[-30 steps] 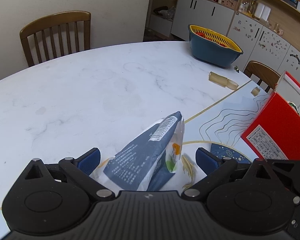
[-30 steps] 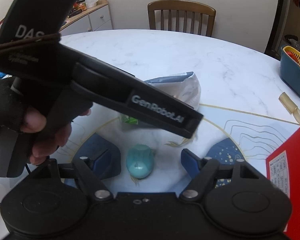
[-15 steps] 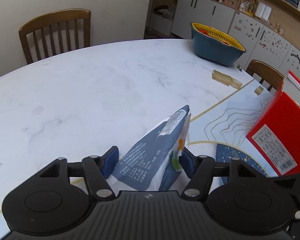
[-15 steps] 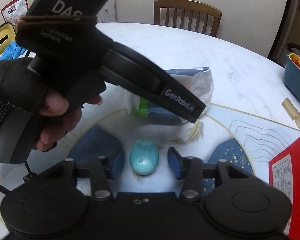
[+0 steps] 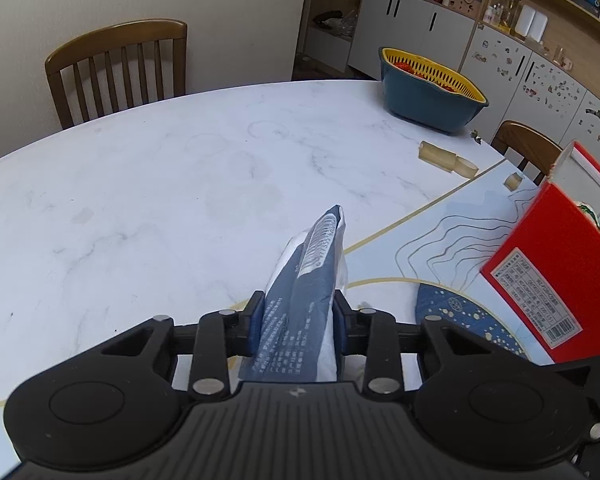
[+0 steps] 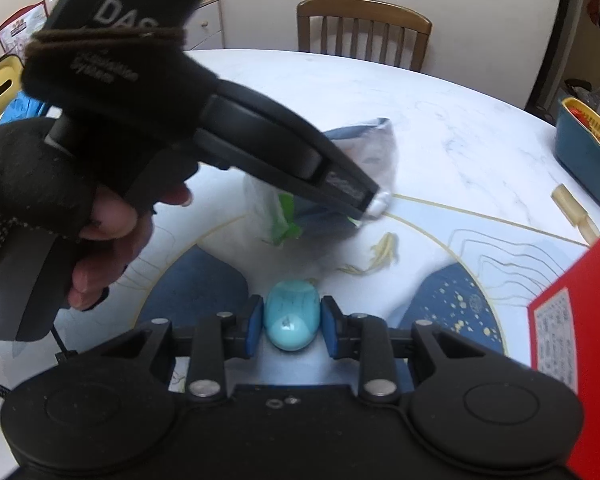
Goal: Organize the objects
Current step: 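Grasp the white-and-blue wipes packet with the left tool while the right tool grasps the light blue soap box, then carry the wipes packet and soap box into the shoebox and open both tools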
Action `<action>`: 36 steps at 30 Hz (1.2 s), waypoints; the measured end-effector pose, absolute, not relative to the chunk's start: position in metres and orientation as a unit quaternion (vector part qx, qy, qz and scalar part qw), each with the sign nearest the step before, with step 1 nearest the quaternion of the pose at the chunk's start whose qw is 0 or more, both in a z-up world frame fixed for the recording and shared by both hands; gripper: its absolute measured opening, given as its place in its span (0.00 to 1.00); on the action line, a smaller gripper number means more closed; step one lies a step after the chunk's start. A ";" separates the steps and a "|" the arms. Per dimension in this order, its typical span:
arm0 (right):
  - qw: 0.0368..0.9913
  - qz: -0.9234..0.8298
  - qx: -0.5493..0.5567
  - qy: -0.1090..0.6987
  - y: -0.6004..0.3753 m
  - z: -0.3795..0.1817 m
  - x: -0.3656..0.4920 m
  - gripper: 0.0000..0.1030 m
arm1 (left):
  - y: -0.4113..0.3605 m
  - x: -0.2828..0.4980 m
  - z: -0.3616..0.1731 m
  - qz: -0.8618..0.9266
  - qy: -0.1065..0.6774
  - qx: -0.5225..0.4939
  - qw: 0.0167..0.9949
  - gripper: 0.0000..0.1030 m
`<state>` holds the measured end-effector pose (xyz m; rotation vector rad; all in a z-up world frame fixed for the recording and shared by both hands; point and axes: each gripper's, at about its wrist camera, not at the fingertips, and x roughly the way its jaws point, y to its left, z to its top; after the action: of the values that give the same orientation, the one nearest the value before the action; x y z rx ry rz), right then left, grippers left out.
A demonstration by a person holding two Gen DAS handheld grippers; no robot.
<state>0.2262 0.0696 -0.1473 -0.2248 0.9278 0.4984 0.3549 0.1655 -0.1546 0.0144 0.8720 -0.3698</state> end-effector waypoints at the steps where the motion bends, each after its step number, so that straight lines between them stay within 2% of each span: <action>1: 0.859 0.236 -0.102 0.442 0.067 -0.146 0.224 0.27 | 0.165 0.352 -0.153 -0.178 0.419 0.007 0.891 0.30; 21: 0.886 0.202 -0.027 0.417 -0.003 -0.079 0.199 0.28 | 0.142 0.273 -0.089 -0.171 0.417 -0.025 0.892 0.29; 36: 0.903 0.189 0.014 0.387 -0.087 -0.047 0.185 0.28 | 0.090 0.213 -0.045 -0.168 0.410 -0.040 0.895 0.30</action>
<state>0.1847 -0.0871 -0.0475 0.0299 0.7991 0.3899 0.2134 0.0901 -0.0445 -0.0833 0.8501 -0.3490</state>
